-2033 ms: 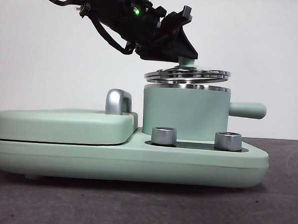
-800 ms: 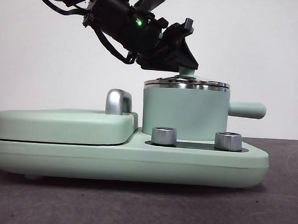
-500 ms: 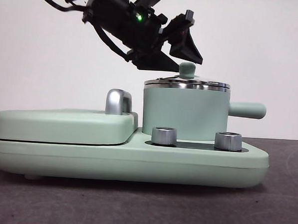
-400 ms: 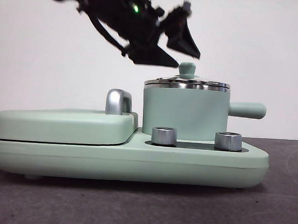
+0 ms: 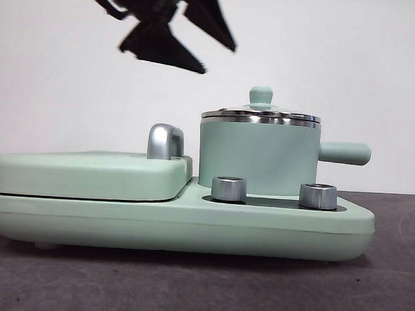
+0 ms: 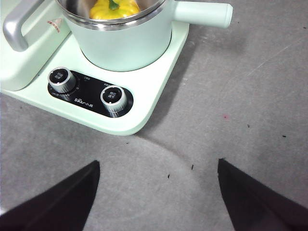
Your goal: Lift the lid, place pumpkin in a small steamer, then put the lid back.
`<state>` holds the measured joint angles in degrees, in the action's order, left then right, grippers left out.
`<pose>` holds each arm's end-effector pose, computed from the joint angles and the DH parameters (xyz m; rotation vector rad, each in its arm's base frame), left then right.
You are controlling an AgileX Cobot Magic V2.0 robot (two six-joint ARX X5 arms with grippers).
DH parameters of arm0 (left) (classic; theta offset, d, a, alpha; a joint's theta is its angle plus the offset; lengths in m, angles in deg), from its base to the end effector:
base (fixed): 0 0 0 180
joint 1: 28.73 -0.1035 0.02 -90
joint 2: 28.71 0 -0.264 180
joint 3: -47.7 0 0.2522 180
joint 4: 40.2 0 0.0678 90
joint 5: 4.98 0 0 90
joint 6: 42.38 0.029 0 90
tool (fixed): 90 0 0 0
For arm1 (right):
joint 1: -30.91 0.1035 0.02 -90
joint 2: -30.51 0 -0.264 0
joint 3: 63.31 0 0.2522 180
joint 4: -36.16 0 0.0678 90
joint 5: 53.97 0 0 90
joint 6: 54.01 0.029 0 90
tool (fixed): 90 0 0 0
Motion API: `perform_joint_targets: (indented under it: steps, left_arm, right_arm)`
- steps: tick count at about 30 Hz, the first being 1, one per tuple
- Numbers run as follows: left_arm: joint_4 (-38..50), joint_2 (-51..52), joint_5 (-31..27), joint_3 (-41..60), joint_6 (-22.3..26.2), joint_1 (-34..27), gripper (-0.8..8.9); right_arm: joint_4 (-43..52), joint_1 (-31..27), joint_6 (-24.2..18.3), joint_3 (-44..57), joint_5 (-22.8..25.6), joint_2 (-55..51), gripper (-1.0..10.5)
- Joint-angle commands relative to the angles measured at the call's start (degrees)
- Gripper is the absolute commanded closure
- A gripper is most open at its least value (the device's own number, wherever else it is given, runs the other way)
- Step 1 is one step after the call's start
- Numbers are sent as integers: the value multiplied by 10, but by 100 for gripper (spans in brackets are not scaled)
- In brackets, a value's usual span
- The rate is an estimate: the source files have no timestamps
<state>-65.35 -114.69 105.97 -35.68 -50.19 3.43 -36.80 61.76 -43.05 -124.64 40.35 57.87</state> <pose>0.2801 -0.1884 0.3112 -0.0749 0.5602 -0.8722 0.0611 0.0340 0.3049 -0.0262 0.6925 0.3797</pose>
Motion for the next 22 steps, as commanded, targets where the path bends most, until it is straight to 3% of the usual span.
perform_joint_targets:
  steps: [1,14,22]
  left_arm:
    - [-28,14,3,-8,-6,-11,502]
    - [-61,174,3,108,-9,-93,503]
    - [-124,293,3,184,-9,-137,503]
  right_arm:
    - [7,4,6,-3,0,3,567]
    - [85,5,2,-3,-31,47,567]
    - [125,5,-14,-3,-46,97,567]
